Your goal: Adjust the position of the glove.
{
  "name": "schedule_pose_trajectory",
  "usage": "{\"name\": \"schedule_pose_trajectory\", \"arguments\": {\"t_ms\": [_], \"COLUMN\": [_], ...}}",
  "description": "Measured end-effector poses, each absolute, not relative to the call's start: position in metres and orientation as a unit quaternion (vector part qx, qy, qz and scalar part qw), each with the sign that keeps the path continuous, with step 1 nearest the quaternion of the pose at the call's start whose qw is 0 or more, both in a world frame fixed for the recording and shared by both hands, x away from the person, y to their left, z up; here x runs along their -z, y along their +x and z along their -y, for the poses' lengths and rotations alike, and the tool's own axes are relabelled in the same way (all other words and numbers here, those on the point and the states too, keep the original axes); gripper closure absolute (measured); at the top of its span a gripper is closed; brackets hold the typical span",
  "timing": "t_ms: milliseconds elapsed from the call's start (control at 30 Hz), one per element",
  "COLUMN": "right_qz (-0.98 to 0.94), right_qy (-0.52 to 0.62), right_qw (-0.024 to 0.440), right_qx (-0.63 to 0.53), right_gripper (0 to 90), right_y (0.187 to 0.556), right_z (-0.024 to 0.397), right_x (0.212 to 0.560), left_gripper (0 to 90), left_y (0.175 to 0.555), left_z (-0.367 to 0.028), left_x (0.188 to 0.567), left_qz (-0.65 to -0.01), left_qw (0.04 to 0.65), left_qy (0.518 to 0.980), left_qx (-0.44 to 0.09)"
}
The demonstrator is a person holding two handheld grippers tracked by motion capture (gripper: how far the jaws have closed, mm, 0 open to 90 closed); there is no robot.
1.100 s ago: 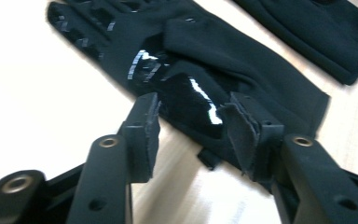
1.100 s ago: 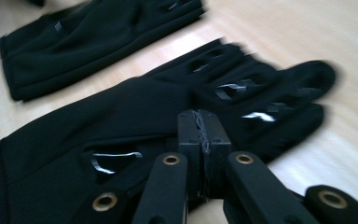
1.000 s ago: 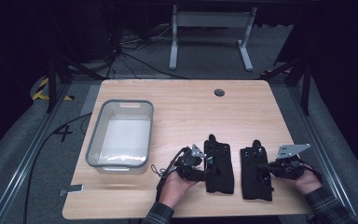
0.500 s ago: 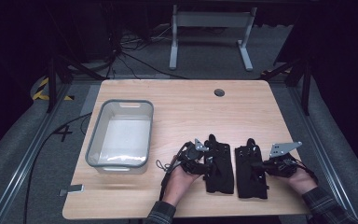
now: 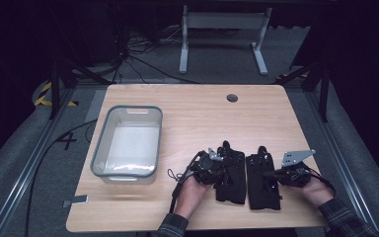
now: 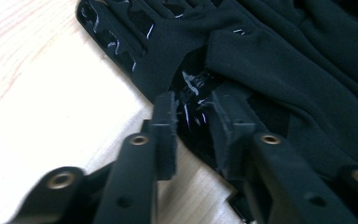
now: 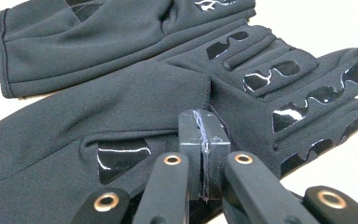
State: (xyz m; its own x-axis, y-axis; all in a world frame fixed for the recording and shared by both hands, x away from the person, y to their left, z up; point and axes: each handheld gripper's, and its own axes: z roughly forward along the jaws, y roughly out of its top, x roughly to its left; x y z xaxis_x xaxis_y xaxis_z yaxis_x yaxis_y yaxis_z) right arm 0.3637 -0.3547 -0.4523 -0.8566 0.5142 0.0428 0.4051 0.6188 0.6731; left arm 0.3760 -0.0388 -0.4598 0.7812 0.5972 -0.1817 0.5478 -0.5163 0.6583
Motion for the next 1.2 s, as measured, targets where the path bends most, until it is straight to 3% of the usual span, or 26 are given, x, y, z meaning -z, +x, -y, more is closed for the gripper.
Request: {"name": "schedule_pose_trajectory", "arguments": {"t_ms": [167,433,867,1200], "right_qz": [-0.896,-0.896,-0.895,-0.901], "right_qy": [0.257,0.260,0.258,0.237], "right_qw": [0.079,0.083,0.082,0.077], "right_qx": [-0.353,-0.351,-0.355,-0.354], "right_gripper": [90.0,90.0,90.0,90.0], "right_y": [0.365,0.366,0.370,0.376], "right_z": [0.353,0.352,0.348,0.328], "right_x": [0.452,0.452,0.453,0.453], "left_gripper": [83.8,84.6,85.2,85.2], "left_y": [0.375,0.371,0.369,0.372], "left_z": [0.037,0.035,0.028,0.017], "left_x": [0.459,0.456,0.435,0.424], "left_qz": [-0.338,-0.343,-0.335,-0.338], "left_qw": [0.366,0.373,0.450,0.472], "left_qy": [0.867,0.862,0.828,0.813], "left_qx": [-0.018,-0.015,0.019,0.029]}}
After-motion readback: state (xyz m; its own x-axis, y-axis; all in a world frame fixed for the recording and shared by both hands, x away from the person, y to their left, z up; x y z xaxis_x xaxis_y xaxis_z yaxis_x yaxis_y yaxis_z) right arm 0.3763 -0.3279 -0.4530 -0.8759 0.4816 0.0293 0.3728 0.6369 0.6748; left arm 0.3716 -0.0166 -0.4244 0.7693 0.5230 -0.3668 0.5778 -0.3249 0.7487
